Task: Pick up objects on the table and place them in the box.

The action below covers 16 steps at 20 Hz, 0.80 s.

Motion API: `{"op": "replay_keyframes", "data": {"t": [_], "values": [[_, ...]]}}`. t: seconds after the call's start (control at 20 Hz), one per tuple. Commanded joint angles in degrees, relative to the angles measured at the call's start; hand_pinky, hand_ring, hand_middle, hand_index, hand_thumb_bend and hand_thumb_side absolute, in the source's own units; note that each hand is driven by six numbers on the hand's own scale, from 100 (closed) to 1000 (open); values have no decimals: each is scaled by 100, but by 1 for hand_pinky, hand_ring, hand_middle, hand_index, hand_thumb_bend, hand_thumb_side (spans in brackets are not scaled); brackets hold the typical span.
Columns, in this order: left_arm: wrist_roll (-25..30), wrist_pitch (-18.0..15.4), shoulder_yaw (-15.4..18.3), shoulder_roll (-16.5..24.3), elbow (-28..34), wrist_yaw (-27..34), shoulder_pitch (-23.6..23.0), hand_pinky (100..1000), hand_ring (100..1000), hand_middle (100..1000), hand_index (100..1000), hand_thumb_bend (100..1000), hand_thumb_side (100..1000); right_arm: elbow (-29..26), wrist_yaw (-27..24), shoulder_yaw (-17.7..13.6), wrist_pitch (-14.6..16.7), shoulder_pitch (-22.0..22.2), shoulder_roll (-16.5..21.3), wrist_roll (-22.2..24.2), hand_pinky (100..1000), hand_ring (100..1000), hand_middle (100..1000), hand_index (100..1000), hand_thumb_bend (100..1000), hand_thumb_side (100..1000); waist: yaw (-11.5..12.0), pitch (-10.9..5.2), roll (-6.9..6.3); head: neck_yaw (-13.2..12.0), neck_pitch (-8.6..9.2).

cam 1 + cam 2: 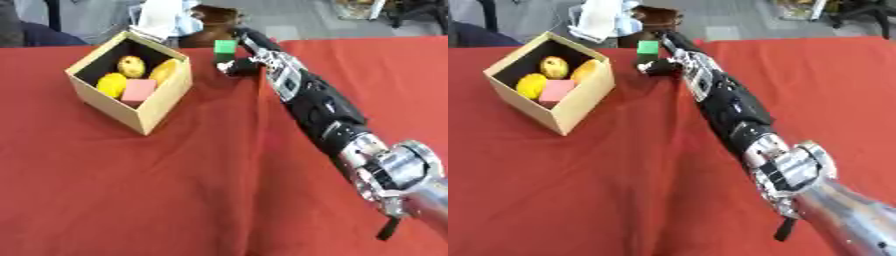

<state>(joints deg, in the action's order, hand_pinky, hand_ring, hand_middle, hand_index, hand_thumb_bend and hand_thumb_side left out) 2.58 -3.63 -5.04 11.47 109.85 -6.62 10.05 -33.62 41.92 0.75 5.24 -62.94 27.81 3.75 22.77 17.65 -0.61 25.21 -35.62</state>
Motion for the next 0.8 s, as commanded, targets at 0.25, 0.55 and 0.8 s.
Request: {"op": "replay_keyframes", "data": {"t": [0.25, 0.55, 0.8], "values": [[19, -10, 5, 16, 106, 15, 52, 684, 548, 549, 817, 418, 247, -21, 231, 24, -87, -41, -47, -53, 762, 827, 829, 921, 307, 344, 34, -33, 8, 39, 97], [17, -11, 3, -2, 95, 21, 55, 684, 548, 549, 817, 415, 246, -142, 412, 33, -126, 2, -136, -449, 669, 701, 606, 749, 234, 211, 40, -48, 6, 63, 95], [-7, -6, 17, -10, 79, 20, 54, 684, 547, 548, 817, 408, 246, -485, 430, -10, -235, 11, -150, -981, 577, 570, 415, 548, 100, 100, -7, -83, 16, 50, 85]]}}
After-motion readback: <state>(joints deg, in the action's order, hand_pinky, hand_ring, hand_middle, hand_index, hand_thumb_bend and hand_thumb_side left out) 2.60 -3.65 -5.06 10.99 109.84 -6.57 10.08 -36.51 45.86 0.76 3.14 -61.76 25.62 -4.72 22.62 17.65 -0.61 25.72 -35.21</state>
